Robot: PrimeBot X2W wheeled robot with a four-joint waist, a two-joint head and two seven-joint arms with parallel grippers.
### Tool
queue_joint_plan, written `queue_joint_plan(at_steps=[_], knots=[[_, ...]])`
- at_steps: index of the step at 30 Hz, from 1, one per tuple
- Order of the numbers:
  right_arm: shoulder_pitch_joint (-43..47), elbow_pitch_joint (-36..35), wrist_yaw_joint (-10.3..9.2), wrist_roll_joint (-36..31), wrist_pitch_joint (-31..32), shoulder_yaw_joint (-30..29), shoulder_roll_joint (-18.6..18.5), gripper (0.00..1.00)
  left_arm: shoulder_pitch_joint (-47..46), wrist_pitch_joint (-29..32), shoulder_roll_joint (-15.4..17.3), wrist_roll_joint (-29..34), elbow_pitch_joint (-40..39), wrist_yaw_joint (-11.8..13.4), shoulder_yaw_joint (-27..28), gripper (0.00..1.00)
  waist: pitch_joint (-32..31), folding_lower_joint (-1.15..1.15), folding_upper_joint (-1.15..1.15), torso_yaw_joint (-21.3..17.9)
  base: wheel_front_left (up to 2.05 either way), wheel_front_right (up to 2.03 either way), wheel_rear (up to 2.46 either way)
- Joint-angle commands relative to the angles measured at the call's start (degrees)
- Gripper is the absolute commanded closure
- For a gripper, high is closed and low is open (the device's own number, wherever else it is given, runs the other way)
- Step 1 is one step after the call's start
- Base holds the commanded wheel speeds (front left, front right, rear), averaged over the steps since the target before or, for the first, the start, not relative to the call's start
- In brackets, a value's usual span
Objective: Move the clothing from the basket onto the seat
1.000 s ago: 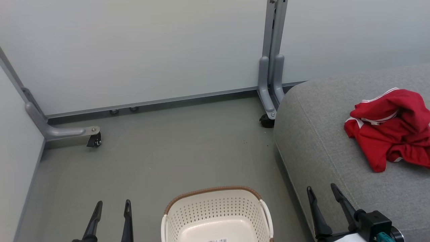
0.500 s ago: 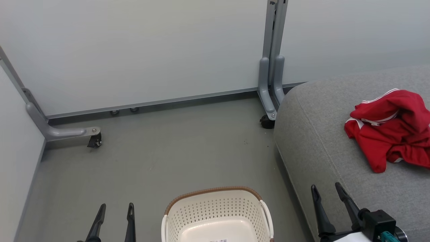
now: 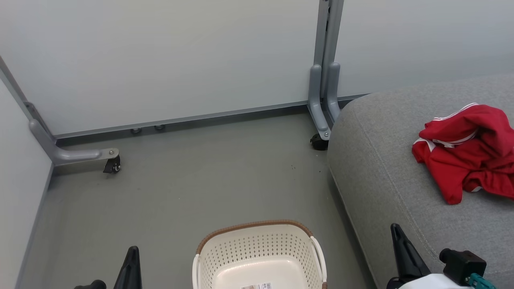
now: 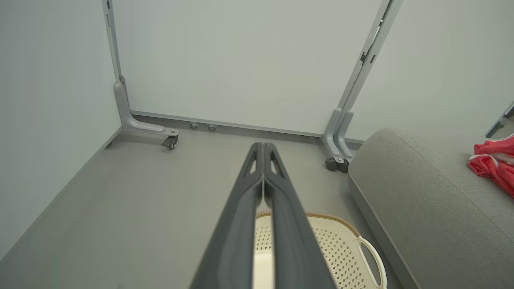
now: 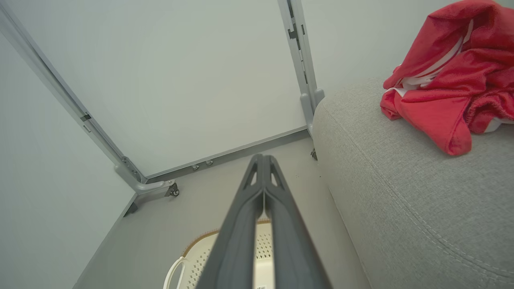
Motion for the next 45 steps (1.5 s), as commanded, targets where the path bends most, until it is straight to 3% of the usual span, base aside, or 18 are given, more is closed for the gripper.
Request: queue_joint_plan(at_steps=[1,21,45], knots=[[-2.12,-0.58,0.00,2.58,0.39,-0.28,-0.45,1.00,-2.27,0.50,0.11,-2.48,-0.56,-0.19,0.62,1.00,0.09,0.00,0.00,-0.01,0.00,0.00,0.00],[-5.91,1.10,0.00,21.78,4.38,-1.86,-1.24,1.00,-6.59,5.26,0.12,-21.64,1.11,-0.83,2.60,1.00,1.32,0.00,0.00,-0.10,0.00,0.00,0.00],[-9.42,2.63,0.00,39.41,8.60,-3.88,-1.62,1.00,-10.72,9.77,0.14,-39.61,2.80,-1.45,4.52,1.00,2.79,0.00,0.00,-0.22,0.00,0.00,0.00]])
